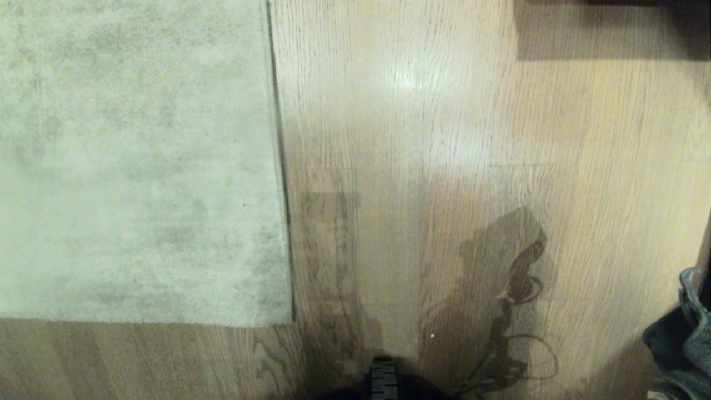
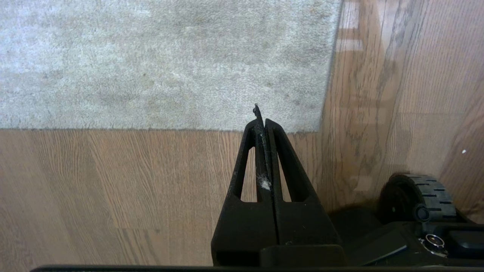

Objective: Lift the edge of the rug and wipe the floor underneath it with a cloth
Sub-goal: Lift up the carpet

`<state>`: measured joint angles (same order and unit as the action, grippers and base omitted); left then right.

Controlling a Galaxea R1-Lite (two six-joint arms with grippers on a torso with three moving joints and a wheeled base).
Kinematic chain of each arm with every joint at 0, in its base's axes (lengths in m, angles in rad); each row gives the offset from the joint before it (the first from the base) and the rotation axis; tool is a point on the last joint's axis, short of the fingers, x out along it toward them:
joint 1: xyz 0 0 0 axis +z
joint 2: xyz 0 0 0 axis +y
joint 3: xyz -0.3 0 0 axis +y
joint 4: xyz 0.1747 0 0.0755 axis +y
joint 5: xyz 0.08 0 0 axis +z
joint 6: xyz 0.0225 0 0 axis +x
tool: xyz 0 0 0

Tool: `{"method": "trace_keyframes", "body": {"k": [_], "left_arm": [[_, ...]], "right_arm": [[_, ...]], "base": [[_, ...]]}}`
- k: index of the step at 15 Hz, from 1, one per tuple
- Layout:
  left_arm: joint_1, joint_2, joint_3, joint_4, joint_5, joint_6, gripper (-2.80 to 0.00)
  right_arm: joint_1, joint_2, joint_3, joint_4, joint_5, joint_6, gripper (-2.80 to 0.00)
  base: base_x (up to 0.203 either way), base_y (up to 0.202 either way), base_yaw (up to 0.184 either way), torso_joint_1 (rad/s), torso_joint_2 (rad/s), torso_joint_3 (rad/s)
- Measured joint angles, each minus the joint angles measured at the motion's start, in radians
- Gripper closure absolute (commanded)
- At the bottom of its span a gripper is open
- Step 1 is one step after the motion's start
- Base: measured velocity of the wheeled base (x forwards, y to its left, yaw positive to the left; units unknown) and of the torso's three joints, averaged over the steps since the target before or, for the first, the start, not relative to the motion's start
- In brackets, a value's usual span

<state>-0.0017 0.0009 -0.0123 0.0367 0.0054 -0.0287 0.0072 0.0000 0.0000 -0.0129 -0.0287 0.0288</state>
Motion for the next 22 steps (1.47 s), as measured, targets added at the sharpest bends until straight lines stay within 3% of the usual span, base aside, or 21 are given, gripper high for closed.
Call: {"method": "trace_keyframes", "body": {"k": [22], "left_arm": [[0.000,0.000,0.000,0.000,-0.002,0.005,0.00]], "right_arm": [[0.000,-0.001,0.000,0.000,0.000,0.000,0.00]], "base": [[0.000,0.000,0.000,0.000,0.00,0.000]]}}
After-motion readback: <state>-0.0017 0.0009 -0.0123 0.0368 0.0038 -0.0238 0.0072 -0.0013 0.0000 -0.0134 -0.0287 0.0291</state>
